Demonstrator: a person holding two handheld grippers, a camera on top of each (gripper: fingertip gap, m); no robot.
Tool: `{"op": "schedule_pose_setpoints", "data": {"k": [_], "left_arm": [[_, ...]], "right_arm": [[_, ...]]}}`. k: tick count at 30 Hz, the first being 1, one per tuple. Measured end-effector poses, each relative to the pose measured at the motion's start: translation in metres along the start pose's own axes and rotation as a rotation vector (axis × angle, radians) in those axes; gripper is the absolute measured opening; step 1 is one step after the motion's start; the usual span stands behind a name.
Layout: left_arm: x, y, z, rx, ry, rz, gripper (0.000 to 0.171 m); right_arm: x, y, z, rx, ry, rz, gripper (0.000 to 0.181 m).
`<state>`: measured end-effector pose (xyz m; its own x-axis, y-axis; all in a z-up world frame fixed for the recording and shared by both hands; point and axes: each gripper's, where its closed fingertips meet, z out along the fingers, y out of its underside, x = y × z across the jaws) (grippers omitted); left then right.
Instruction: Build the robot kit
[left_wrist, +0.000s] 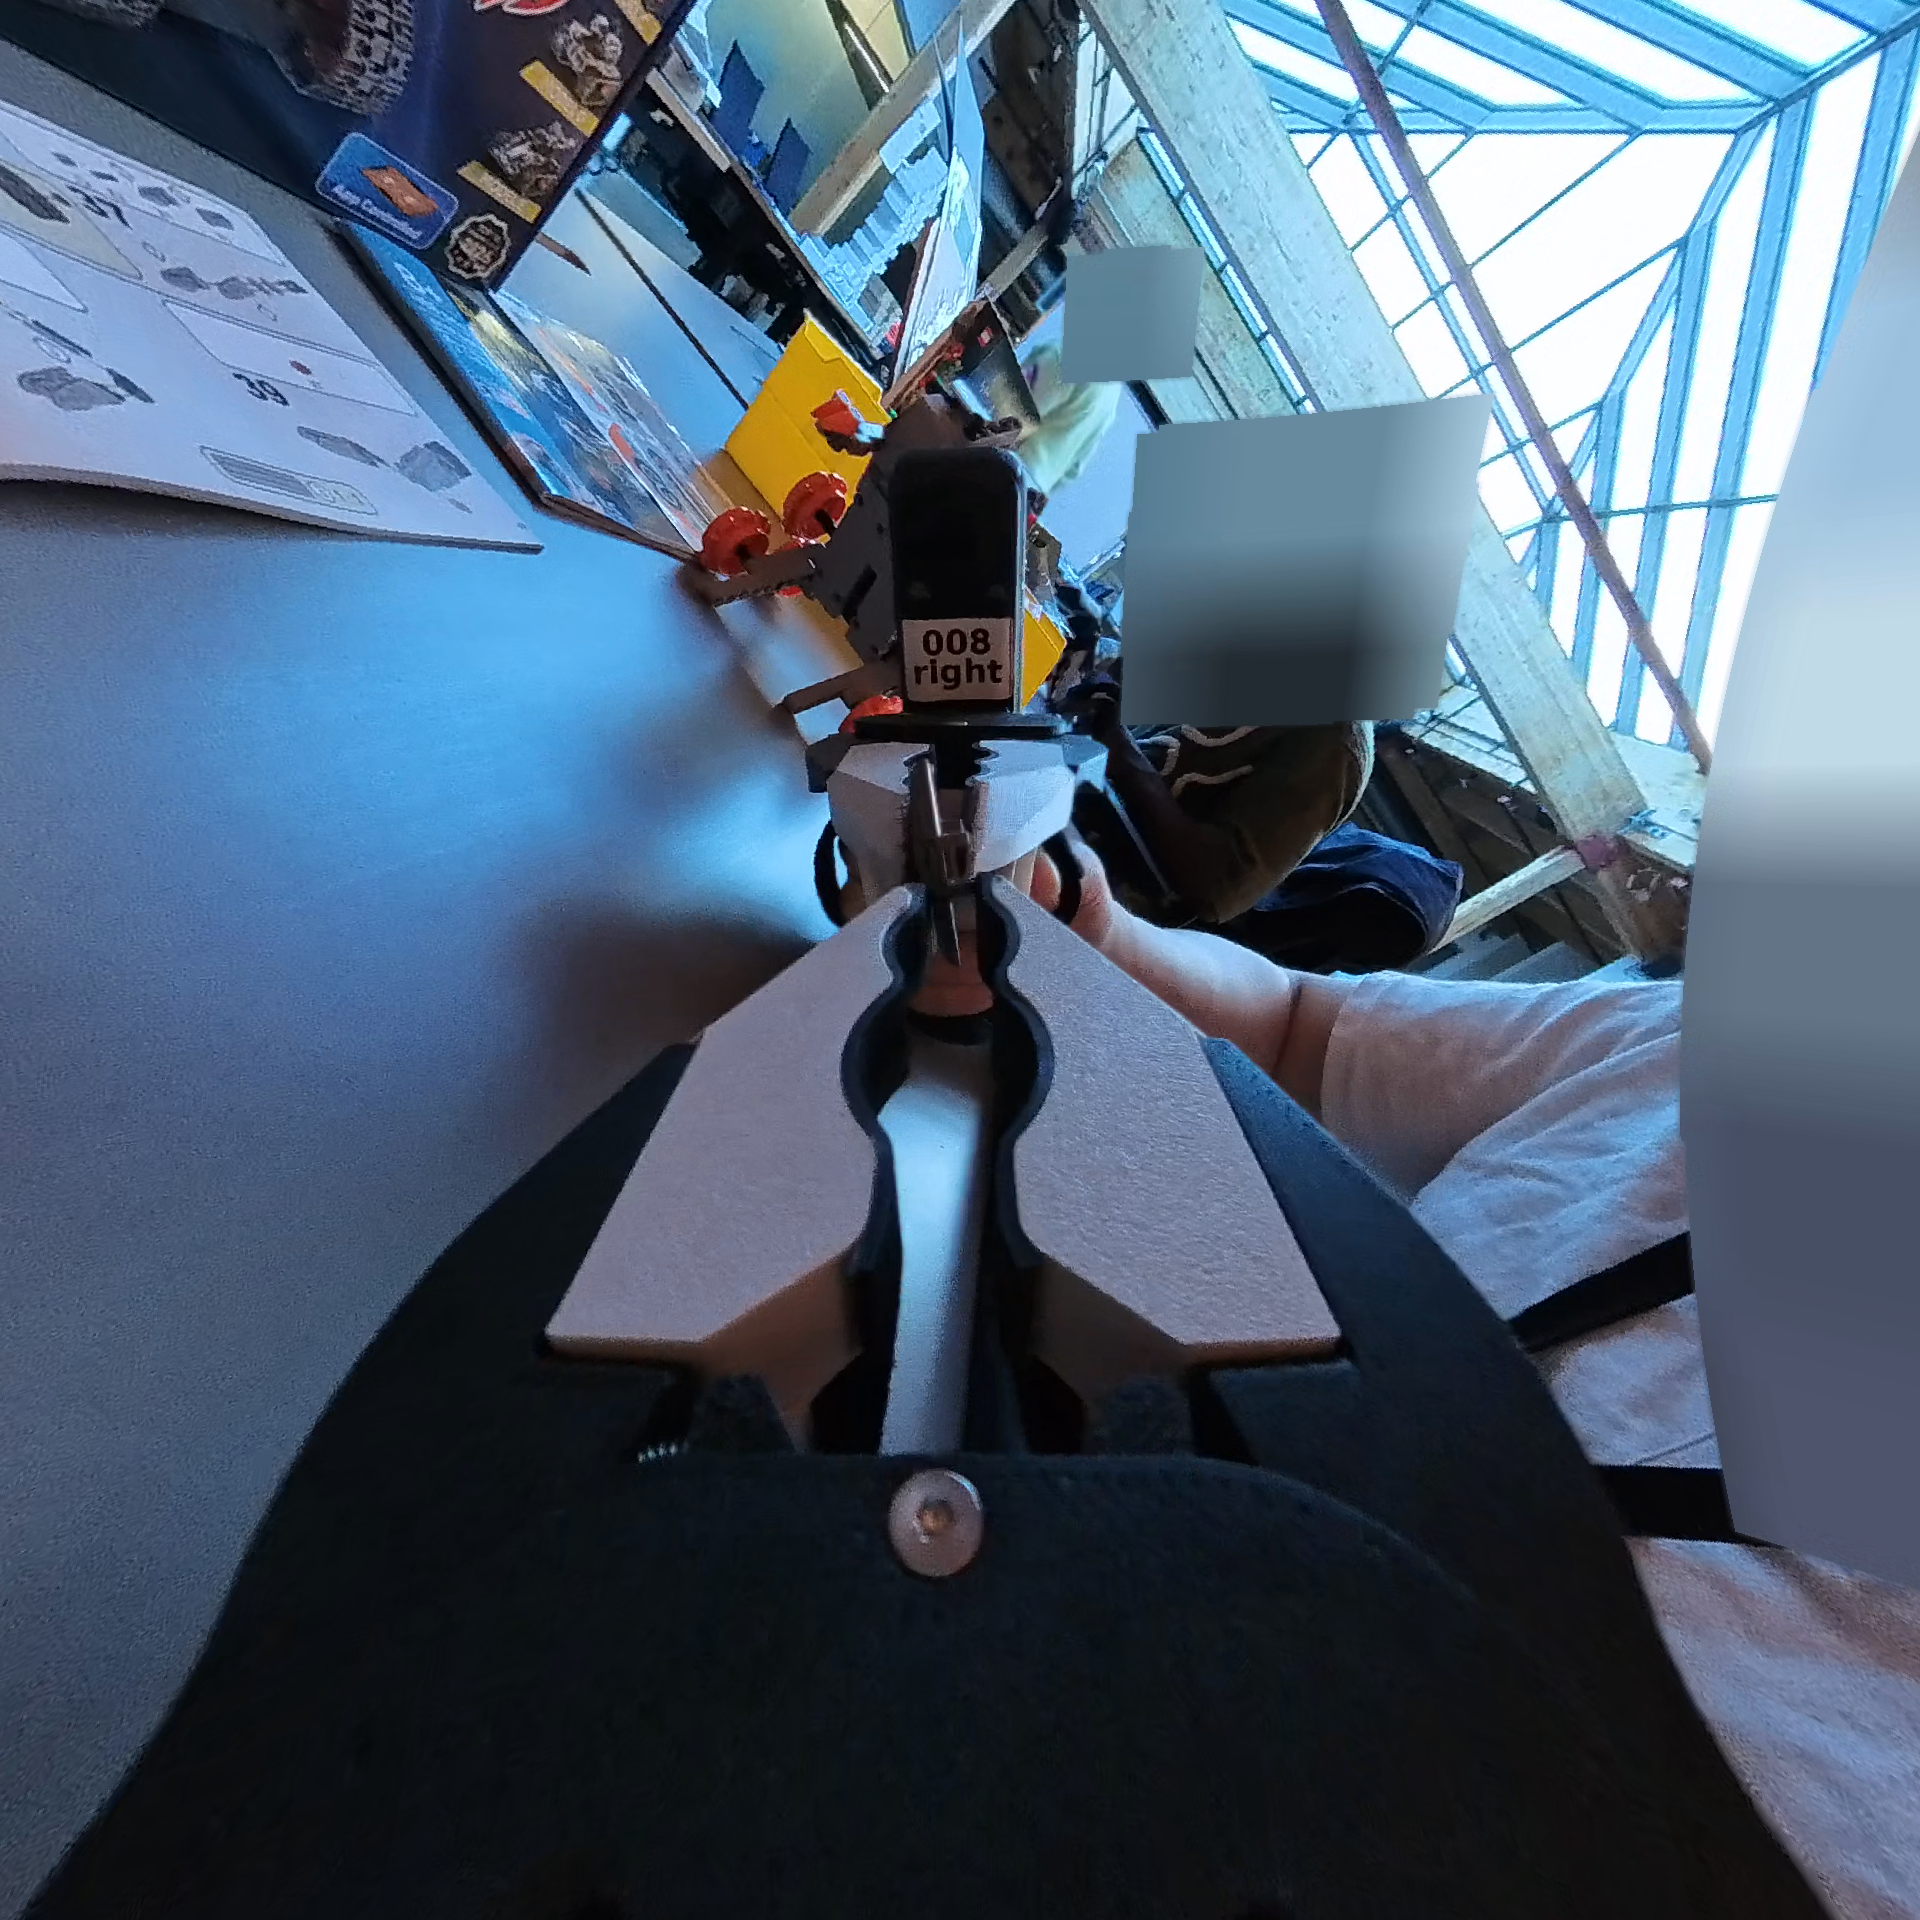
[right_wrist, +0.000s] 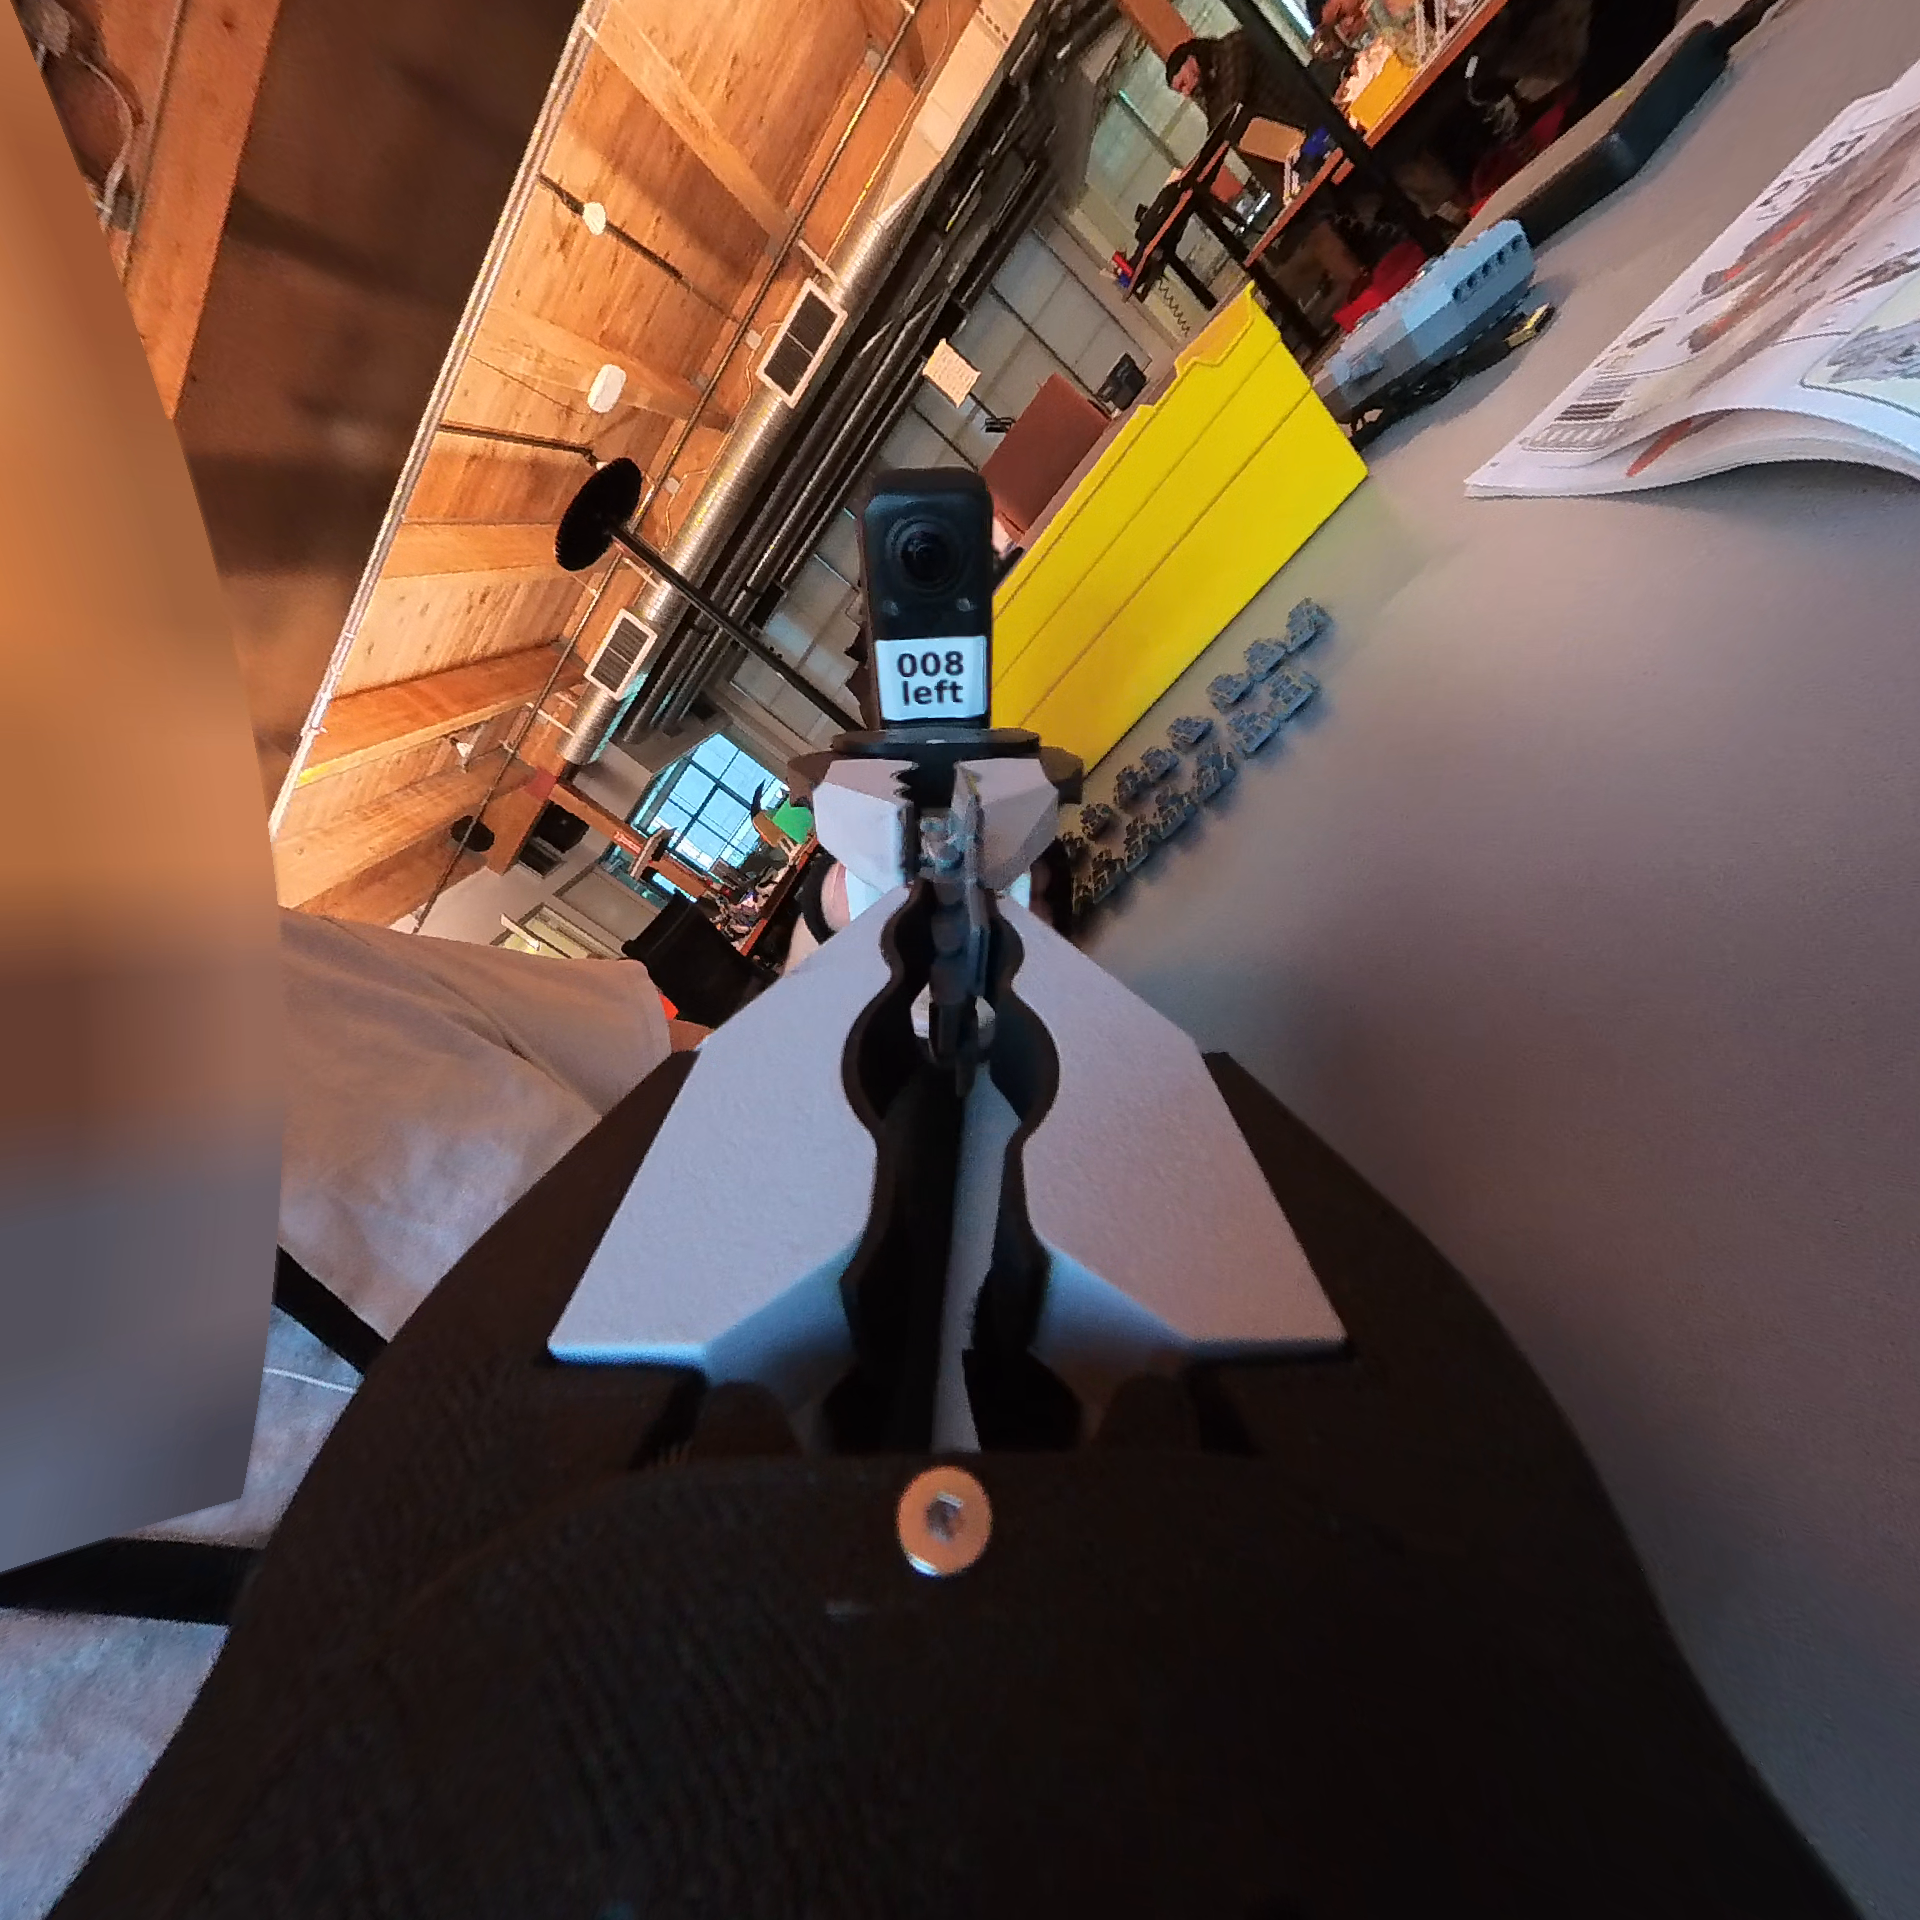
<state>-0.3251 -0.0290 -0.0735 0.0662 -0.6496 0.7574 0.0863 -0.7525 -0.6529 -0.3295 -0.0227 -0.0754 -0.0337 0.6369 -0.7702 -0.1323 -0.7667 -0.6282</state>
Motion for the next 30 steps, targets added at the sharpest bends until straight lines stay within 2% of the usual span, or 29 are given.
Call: {"op": "schedule_pose_setpoints", "data": {"k": [7,16,19,23,30], "left_arm": [[-0.001,0.003,0.002,-0.02,-0.015,0.011,0.009],[-0.002,0.006,0.002,-0.037,-0.056,0.084,0.005],[-0.004,0.007,0.002,-0.046,-0.104,0.152,0.006],[-0.005,0.009,0.001,-0.049,-0.097,0.13,0.006],[-0.01,0.012,0.001,-0.076,-0.167,0.208,0.005]], "right_arm": [[0.001,0.002,0.002,-0.01,0.014,-0.028,0.005],[0.0,0.004,0.001,-0.014,0.033,-0.043,0.005],[0.002,0.005,0.001,-0.017,0.058,-0.054,0.005],[0.003,0.006,0.001,-0.022,0.062,-0.049,0.005],[0.006,0.009,0.002,-0.037,0.089,-0.055,0.005]]}}
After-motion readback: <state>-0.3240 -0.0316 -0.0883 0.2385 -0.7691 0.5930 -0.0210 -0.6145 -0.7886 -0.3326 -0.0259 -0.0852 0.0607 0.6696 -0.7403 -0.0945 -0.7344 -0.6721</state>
